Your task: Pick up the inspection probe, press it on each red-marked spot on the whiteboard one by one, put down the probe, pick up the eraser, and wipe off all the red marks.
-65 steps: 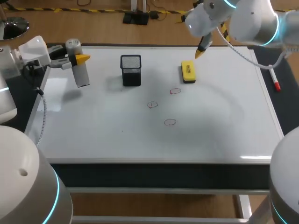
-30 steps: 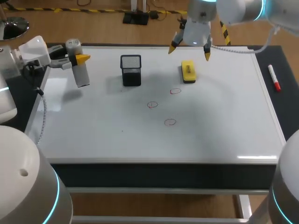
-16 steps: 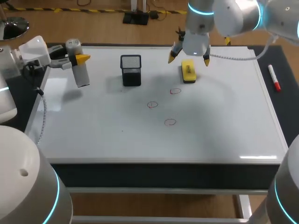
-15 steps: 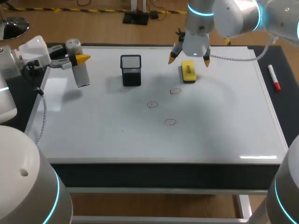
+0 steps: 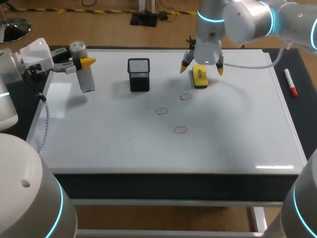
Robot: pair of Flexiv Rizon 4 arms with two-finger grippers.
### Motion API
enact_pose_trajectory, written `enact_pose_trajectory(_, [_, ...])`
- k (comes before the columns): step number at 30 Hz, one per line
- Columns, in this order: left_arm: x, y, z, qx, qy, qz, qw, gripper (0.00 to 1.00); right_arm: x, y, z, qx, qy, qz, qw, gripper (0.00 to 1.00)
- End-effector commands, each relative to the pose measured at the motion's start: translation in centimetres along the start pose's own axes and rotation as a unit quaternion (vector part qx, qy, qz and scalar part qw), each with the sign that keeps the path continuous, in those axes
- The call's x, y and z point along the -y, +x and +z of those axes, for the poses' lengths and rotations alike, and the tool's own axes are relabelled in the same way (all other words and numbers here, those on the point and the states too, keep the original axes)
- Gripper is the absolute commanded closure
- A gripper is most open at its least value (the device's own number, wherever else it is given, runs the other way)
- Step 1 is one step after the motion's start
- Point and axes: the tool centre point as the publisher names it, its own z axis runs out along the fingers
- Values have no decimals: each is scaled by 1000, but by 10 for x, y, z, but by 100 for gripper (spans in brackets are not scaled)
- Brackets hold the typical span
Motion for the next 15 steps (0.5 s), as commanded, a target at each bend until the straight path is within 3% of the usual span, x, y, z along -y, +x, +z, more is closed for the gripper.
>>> enact_pose_trajectory(1, [0,0,0,-1,2,1,1000,100,4,-3,3,-6,-7,-7,1000,0])
enact_pose_trajectory(8, [0,0,0,-1,2,1,1000,100,3,-6,4,-4,-11,-17,1000,0])
enact_pose_trajectory(9, [0,0,0,-1,2,1,1000,100,2,-7,3,-3,-12,-18,1000,35])
enact_pose_trajectory(10, [0,0,0,-1,2,1,1000,100,1,-7,2,-3,-12,-18,1000,55])
enact_pose_trajectory(12, [0,0,0,-1,2,1,1000,100,-1,-8,-1,0,-13,-21,1000,70])
enact_pose_trajectory(15, [0,0,0,-1,2,1,1000,100,-2,-6,-2,3,-15,-23,1000,69])
